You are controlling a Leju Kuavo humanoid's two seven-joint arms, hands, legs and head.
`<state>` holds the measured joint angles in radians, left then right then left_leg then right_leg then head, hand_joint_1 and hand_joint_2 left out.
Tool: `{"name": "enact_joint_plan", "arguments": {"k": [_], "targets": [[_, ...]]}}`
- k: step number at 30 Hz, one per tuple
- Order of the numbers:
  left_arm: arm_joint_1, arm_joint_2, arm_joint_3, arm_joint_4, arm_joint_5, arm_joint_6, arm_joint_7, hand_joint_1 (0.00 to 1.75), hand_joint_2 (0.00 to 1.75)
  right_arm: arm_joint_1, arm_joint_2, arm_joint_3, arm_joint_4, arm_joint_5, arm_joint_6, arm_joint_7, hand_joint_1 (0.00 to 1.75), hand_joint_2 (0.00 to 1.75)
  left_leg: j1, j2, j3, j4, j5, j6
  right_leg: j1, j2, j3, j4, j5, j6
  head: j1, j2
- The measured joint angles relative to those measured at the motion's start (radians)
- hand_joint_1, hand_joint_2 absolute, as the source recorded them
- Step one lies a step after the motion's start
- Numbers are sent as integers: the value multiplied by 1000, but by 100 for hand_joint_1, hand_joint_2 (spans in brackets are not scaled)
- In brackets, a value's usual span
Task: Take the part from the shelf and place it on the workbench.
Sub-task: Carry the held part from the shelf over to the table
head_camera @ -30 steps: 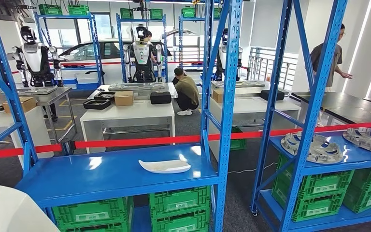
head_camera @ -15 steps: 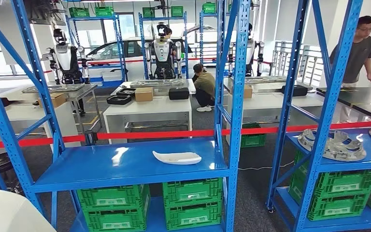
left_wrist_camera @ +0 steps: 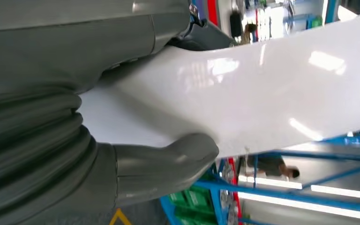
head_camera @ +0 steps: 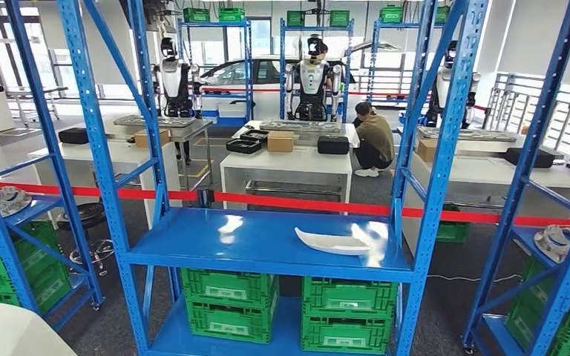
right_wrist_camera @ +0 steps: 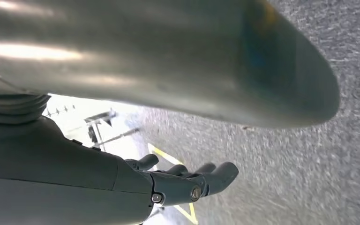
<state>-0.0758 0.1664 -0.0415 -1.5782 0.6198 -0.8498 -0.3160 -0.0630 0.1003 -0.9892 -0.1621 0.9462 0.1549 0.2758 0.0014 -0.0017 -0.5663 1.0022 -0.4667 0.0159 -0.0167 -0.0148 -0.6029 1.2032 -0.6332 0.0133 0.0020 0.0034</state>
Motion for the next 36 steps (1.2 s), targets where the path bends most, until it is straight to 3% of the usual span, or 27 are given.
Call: {"name": "enact_joint_plan", "arguments": {"k": [1,2,3,5,7,9,11,13,15,17,18,19,20,22,23,24,26,27,29,30,32,33,34,36], "targets": [[1,-3,0,0,-2,-3,5,175,175,4,-1,0,0,-3,-4,0,0,0,-1,-13,-3,1,1,3,1,10,-35,66,-23,-1,1,0],[3,-6,0,0,-3,-5,10,175,175,7,-1,0,0,-7,-7,0,0,0,-2,-26,-6,3,2,4,2,13,-57,104,-27,-2,1,0],[4,-8,0,0,-4,-7,14,175,175,9,-1,0,0,-9,-10,0,0,0,-3,-40,-7,6,2,4,3,16,-61,105,-12,-4,1,0],[4,-11,0,0,-3,-8,18,175,175,9,-1,0,0,-12,-12,0,0,0,-3,-68,-10,14,2,1,2,29,-11,-9,62,-9,2,0],[2,-13,0,1,0,-13,22,175,175,9,-1,0,0,-15,-14,-1,0,0,-4,-93,-16,25,0,-8,1,59,42,-130,107,-13,2,0],[-2,-15,-3,5,3,-16,25,175,175,9,-1,0,0,-21,-16,-3,0,0,-4,-112,-24,27,3,-21,3,68,53,-160,109,-18,1,0],[-4,-16,-7,9,10,-12,18,175,175,8,-1,-2,0,-27,-17,-2,0,0,-2,-125,-32,22,8,-34,3,46,53,-166,115,-32,0,0],[-6,-17,-9,11,17,-4,4,175,175,7,-1,-3,0,-29,-18,0,0,0,-3,-91,-52,56,-15,-44,0,25,55,-174,121,-46,-3,0],[-6,-18,-9,11,22,2,-7,175,175,10,-1,-3,0,-28,-18,0,0,0,-3,-34,-100,164,-77,-53,2,3,55,-177,122,-54,-6,0],[2,-19,-9,11,25,6,-11,175,175,12,-1,-4,0,-28,-17,0,0,0,1,-11,-152,277,-123,-60,4,-22,55,-177,120,-56,-7,0],[8,-20,-9,10,25,10,-12,175,175,12,-2,-4,0,-28,-16,0,0,0,2,-7,-158,295,-122,-61,5,-36,55,-177,119,-57,-7,0],[16,-20,-7,7,25,14,-15,175,175,11,-2,-5,0,-27,-15,0,0,0,2,-2,-141,268,-101,-60,5,-49,57,-176,117,-56,-7,0],[25,-20,-3,0,23,19,-19,175,175,10,-2,-5,0,-26,-13,0,0,0,1,10,-107,206,-68,-56,6,-61,60,-177,115,-55,-7,0],[42,-21,8,-20,18,25,-27,175,175,10,-1,-5,0,-22,-9,0,0,0,-9,59,-33,69,-21,-42,9,-84,68,-176,108,-48,-7,0],[49,-22,13,-30,17,26,-29,175,175,10,-2,-5,0,-21,-9,0,0,0,-14,75,-12,30,-12,-35,10,-94,71,-176,105,-43,-7,0],[55,-23,17,-37,17,26,-30,175,175,9,-2,-5,0,-21,-9,0,0,0,-19,81,-5,14,-12,-29,11,-105,74,-176,102,-38,-6,0],[69,-23,25,-48,15,26,-31,175,175,5,-1,-5,0,-20,-9,0,0,0,-20,54,-7,9,-7,-20,11,-127,79,-179,97,-29,-6,0],[75,-25,28,-53,14,27,-31,175,175,4,-1,-5,0,-20,-9,0,0,0,-18,41,-5,4,-4,-15,9,-119,80,-174,90,-24,-5,0],[79,-29,33,-63,10,32,-32,175,175,2,-2,-5,0,-16,-8,-1,0,0,-10,15,2,-5,2,-4,6,-61,57,-113,51,-17,-3,0],[82,-33,37,-68,6,37,-33,175,175,3,-3,-5,0,-12,-7,-2,0,0,-9,3,2,-6,3,0,4,-24,30,-51,21,-15,-1,0],[98,-40,45,-81,-1,47,-34,175,175,6,-7,-4,0,0,-2,-2,0,0,-7,-25,1,-3,2,3,3,10,-38,78,-27,-12,1,0],[112,-45,52,-92,-4,52,-33,175,175,7,-8,-4,0,7,3,-1,0,0,-7,-40,0,-1,1,2,2,13,-57,106,-26,-10,2,0],[127,-49,59,-107,-7,55,-31,175,175,7,-9,-3,0,15,7,1,0,0,-5,-55,0,3,0,0,0,15,-57,94,-4,-9,2,0],[155,-59,75,-143,-14,63,-25,175,175,6,-10,0,0,30,14,2,0,0,0,-85,-1,15,-8,-11,-8,41,-8,-27,69,-3,2,0]]}}
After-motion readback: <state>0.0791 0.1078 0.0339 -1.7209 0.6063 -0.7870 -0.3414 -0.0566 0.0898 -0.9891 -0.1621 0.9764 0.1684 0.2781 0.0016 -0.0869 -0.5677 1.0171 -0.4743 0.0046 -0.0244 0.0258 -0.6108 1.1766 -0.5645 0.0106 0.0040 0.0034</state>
